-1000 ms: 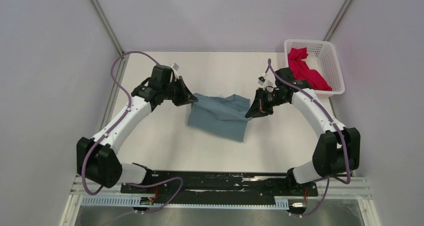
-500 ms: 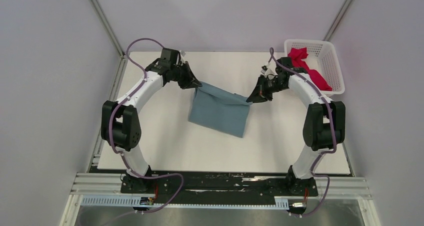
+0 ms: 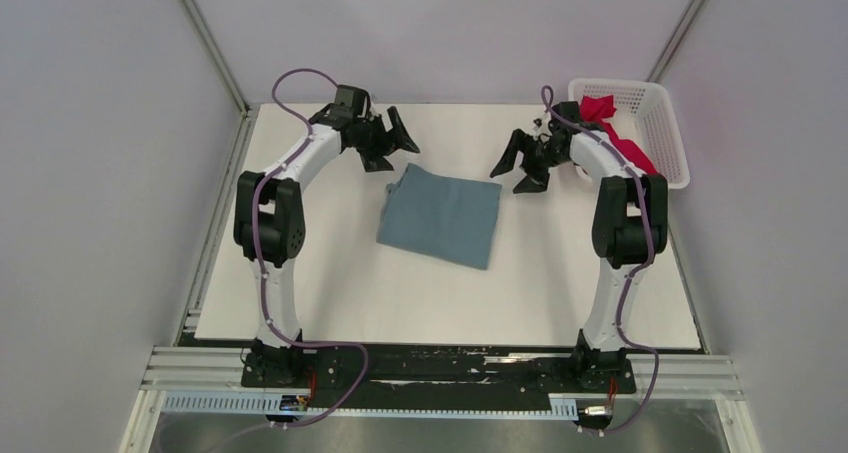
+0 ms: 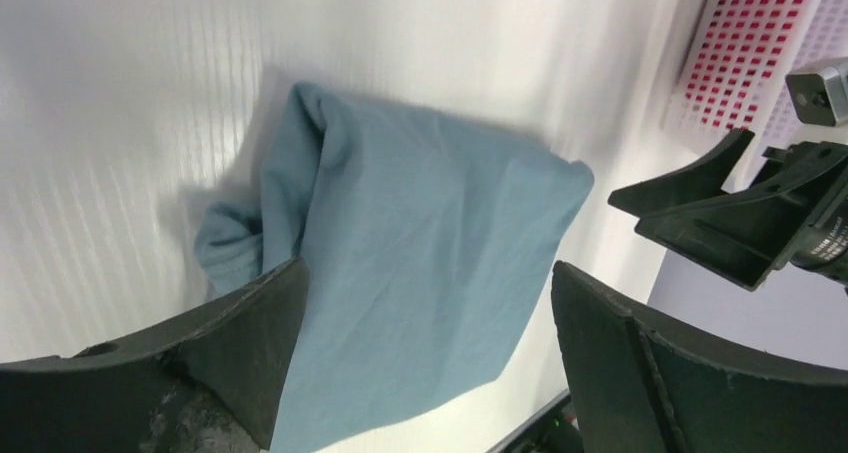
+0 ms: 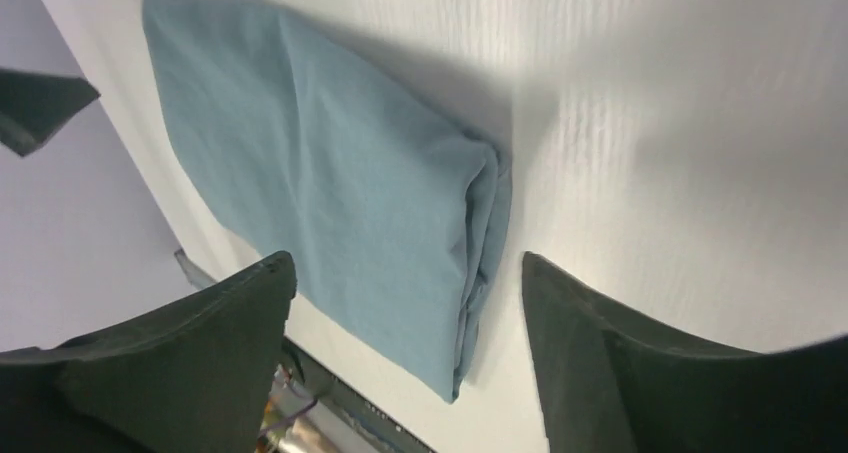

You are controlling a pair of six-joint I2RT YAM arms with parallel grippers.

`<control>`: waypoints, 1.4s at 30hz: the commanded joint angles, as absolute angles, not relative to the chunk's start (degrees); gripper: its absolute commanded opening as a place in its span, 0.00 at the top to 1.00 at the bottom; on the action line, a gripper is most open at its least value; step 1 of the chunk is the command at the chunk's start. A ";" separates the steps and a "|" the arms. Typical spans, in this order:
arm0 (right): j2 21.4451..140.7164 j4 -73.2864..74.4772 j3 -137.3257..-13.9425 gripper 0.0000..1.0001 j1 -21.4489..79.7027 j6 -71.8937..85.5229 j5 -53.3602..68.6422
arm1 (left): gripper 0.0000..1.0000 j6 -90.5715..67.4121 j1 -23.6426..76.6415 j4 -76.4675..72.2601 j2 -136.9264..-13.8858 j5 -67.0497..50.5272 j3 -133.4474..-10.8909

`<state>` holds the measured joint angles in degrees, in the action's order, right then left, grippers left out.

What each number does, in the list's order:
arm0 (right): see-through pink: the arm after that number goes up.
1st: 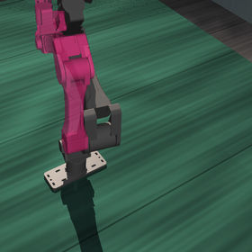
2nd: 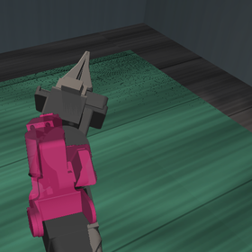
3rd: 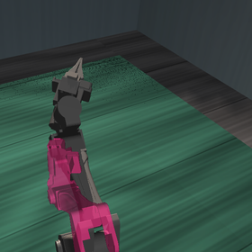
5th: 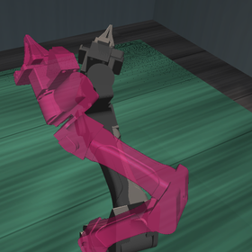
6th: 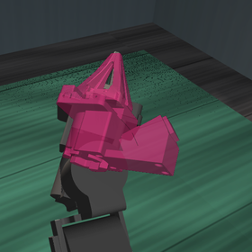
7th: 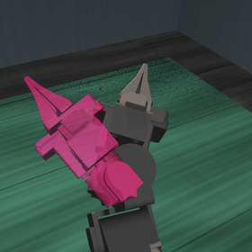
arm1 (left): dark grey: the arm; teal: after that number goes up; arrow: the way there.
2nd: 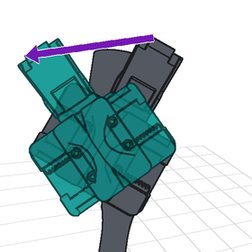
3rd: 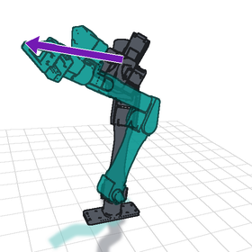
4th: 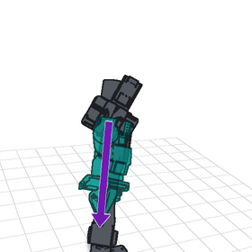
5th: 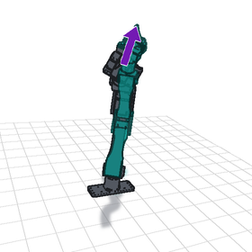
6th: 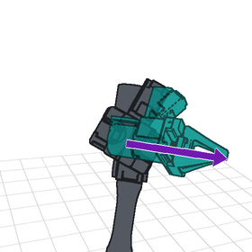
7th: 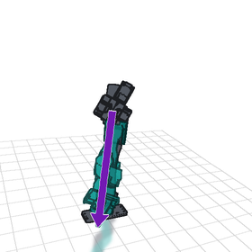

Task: Fold and stack the t-shirts
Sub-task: Fold the long partially folded tshirt into a neat square, then smooth out wrinkles on the folded tshirt

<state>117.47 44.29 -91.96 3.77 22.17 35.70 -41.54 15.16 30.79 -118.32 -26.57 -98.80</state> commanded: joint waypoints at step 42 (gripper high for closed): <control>104.60 21.78 -80.67 0.00 9.89 17.43 13.78 | 0.00 -36.20 17.32 20.03 -102.54 -14.94 -76.39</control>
<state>113.75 22.02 -85.60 10.37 19.79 23.18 -39.62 17.80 20.40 -111.53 -22.44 -78.37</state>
